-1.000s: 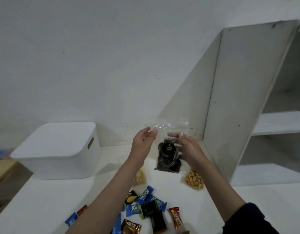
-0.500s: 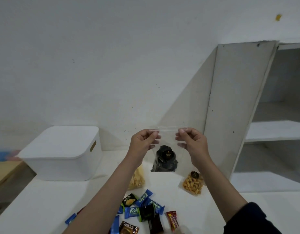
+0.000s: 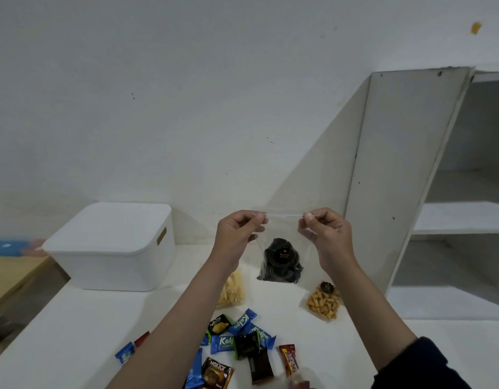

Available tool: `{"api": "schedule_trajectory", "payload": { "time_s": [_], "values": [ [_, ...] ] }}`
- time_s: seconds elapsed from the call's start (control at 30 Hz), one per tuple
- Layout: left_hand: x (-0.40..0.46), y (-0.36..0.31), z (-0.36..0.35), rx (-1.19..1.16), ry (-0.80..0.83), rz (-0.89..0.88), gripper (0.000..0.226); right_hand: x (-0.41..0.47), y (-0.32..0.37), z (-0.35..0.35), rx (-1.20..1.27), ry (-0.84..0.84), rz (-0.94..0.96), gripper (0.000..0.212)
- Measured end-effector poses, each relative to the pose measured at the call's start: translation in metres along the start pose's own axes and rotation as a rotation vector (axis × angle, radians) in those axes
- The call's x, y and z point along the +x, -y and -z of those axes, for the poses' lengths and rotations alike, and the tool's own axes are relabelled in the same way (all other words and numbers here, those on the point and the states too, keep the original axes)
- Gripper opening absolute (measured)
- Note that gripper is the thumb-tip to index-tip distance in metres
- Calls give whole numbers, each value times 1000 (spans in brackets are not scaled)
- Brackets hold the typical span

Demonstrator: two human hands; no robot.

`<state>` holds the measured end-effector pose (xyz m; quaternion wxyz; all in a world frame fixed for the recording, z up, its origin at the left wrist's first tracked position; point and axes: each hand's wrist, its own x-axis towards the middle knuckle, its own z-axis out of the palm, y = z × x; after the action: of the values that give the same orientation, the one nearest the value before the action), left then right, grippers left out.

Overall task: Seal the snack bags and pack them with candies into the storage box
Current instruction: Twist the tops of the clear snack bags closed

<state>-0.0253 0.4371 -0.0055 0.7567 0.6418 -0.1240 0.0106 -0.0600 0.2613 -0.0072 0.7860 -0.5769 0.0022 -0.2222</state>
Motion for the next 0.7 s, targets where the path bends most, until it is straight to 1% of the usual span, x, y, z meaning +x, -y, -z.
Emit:
{"api": "schedule_trajectory", "payload": {
  "time_s": [0.13, 0.3, 0.4, 0.47, 0.5, 0.6, 0.63, 0.7],
  "values": [
    [-1, 0, 0, 37, -23, -56, 22, -4, -1, -5, -2, -5, -25, 20],
    [1, 0, 0, 116, -38, -202, 18, -9, -4, -9, 37, 6, -89, 19],
    [2, -3, 2, 162, -24, -243, 18, -8, -2, -7, 0, 27, -99, 15],
    [2, -5, 4, 185, -28, -251, 20, -7, 0, -5, -98, 54, -65, 7],
    [1, -6, 4, 201, -29, -253, 21, -6, 2, -5, -179, 71, -21, 6],
    [-2, -7, 4, 278, -5, -251, 20, -3, 7, -5, -481, 139, 135, 16],
    [-4, -8, 4, 300, 12, -245, 18, -2, 10, -6, -564, 171, 170, 15],
    [-6, -8, 3, 342, 43, -234, 16, 0, 15, -9, -702, 251, 210, 5]
  ]
}}
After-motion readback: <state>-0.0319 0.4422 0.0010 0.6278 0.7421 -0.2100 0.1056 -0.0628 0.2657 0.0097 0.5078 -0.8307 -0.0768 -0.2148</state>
